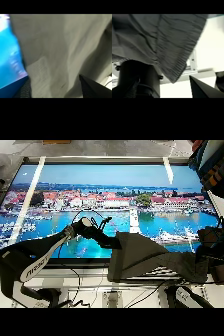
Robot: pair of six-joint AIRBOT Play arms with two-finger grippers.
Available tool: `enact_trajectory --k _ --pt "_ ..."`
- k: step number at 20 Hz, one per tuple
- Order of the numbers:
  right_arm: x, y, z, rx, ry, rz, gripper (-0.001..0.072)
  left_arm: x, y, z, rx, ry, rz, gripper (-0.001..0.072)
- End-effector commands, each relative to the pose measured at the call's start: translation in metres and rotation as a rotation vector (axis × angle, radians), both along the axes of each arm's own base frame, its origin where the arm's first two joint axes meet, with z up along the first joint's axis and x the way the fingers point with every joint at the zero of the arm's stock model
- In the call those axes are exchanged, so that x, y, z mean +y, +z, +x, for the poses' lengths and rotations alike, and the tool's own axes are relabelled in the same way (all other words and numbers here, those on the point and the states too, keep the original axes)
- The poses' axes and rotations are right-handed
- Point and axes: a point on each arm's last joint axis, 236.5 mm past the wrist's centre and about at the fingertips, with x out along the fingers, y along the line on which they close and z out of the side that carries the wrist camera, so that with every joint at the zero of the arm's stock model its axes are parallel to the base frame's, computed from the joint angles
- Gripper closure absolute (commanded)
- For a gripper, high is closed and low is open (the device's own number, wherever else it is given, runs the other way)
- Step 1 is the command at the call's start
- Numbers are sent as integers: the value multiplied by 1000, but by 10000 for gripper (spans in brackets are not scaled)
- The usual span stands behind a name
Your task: Fold the clothes and pants, and hang the long-sleeved shirts on hangers.
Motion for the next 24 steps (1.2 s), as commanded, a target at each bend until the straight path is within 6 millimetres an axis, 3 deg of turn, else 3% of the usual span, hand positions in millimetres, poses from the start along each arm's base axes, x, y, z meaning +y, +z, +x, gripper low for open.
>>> enact_trajectory --k 1,2,6,7,8,9,12,14,18,21,24 --pt "11 -1 7 -30 -7 46 18 -17 0 -12 -16 -52 -40 135" --pt "12 -1 8 -35 -9 53 18 -21 -4 -18 -33 -78 -29 172" --pt "14 -1 9 -39 -10 61 18 -46 -4 -43 -82 -158 -23 173" --pt "14 -1 9 -39 -10 61 18 -54 -2 -45 -105 -170 -28 219" --pt "14 -1 9 -39 -10 61 18 -61 0 -45 -131 -173 -34 409" --pt "14 -1 9 -39 -10 61 18 -68 4 -42 -155 -174 -44 673" --pt "13 -2 10 -48 -8 56 18 -73 24 -17 -236 -189 -63 701" --pt "9 -6 20 -90 -5 38 18 -50 32 12 -312 -233 4 701" --pt "19 -13 54 -239 -19 77 19 40 54 88 -491 -235 239 701" --pt "38 -13 104 -447 -64 153 19 110 80 128 -557 -138 338 701" --pt "56 2 159 -674 -146 237 19 163 98 151 -561 -17 371 700"
